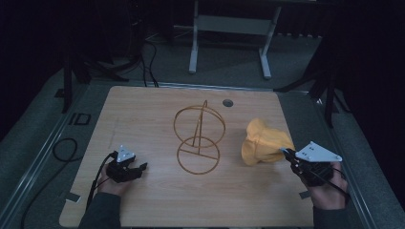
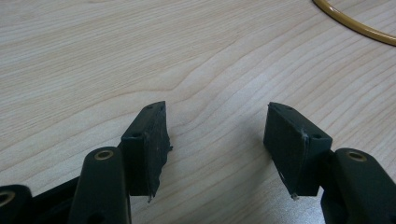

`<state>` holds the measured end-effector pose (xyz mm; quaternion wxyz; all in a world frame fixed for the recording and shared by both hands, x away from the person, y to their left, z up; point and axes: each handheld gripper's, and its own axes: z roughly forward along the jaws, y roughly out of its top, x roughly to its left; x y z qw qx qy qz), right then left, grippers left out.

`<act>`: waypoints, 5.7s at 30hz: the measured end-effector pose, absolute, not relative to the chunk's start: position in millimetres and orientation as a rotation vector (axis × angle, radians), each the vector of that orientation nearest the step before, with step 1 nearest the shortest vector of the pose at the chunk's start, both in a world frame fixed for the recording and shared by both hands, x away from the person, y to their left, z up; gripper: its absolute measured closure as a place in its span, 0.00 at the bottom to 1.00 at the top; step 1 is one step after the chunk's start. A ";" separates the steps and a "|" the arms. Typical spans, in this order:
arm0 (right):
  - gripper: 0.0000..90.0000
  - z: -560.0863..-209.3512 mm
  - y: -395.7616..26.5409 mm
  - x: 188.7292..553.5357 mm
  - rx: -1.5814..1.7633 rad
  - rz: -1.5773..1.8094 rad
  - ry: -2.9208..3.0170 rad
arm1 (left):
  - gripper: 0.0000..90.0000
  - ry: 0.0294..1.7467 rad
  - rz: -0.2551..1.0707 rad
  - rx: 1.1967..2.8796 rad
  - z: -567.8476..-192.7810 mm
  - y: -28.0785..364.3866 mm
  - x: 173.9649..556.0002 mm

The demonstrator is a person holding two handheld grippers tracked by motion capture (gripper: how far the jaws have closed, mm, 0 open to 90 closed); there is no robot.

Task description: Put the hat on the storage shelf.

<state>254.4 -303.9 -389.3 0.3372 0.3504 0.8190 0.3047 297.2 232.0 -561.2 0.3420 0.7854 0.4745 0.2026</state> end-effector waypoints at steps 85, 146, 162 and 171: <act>0.86 -439.8 -291.3 337.6 1.272 0.976 2.250 | 0.45 1.233 0.526 2.043 -561.1 232.0 297.3; 0.96 -373.7 -275.1 347.7 1.012 0.930 2.333 | 0.45 1.231 0.524 2.046 -560.9 232.0 297.5; 0.96 -353.8 -277.7 356.3 0.958 0.992 2.350 | 0.45 1.230 0.523 2.046 -560.9 231.7 297.8; 0.96 -339.6 -281.5 357.4 0.901 1.045 2.351 | 0.45 1.229 0.521 2.048 -560.8 231.7 297.8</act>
